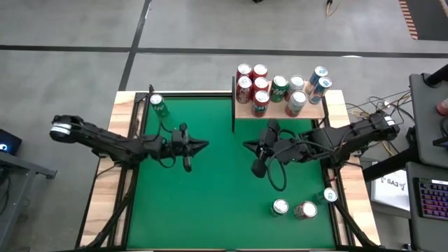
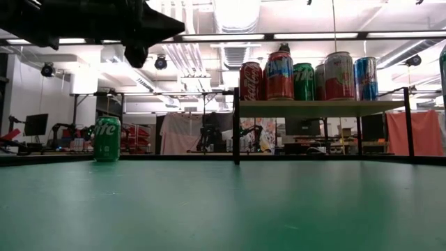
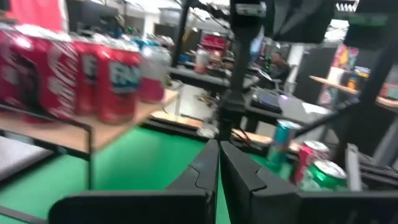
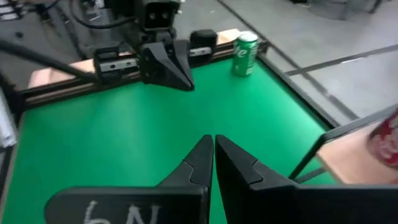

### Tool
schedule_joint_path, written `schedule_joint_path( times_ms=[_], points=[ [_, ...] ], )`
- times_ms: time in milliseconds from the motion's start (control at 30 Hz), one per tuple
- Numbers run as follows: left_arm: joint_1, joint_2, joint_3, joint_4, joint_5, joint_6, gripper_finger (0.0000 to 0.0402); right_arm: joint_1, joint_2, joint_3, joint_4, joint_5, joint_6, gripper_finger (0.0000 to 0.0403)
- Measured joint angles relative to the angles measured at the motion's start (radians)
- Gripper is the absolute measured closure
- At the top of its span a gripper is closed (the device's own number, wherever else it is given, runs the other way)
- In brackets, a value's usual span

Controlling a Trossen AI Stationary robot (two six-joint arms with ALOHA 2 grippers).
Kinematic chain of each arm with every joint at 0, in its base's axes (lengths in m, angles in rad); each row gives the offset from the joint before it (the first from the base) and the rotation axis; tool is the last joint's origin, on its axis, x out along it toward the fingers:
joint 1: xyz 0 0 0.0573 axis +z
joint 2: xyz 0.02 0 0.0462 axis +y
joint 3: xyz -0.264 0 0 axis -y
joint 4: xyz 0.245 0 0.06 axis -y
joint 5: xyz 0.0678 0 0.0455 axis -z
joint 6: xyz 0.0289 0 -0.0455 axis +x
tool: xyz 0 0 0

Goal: Place canned beverage on shelf
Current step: Put the top green soda can on the shelf aligned with the other green soda can

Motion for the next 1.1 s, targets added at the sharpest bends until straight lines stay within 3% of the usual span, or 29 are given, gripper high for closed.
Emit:
schedule_joint_path(
  times_ms=[333,533,833,1100],
  points=[
    [-0.046,0.161,0.0,0.17,-0.012,-0.078,0.0402,0.022,0.0,0.0,-0.071,-0.067,0.01,0.0394],
    [0.008,0.081,0.0,0.031,-0.054,-0.114,0.0402,0.022,-0.015,0.0,-0.101,-0.169,0.018,0.0394],
    [0.356,-0.166,0.0,-0.462,-0.055,-0.129,0.0402,0.022,-0.042,0.0,-0.154,-0.194,0.02,0.0394],
    [0.642,-0.261,0.0,-0.694,-0.05,-0.179,0.0402,0.019,-0.042,0.0,-0.152,-0.188,-0.024,0.0394]
  ],
)
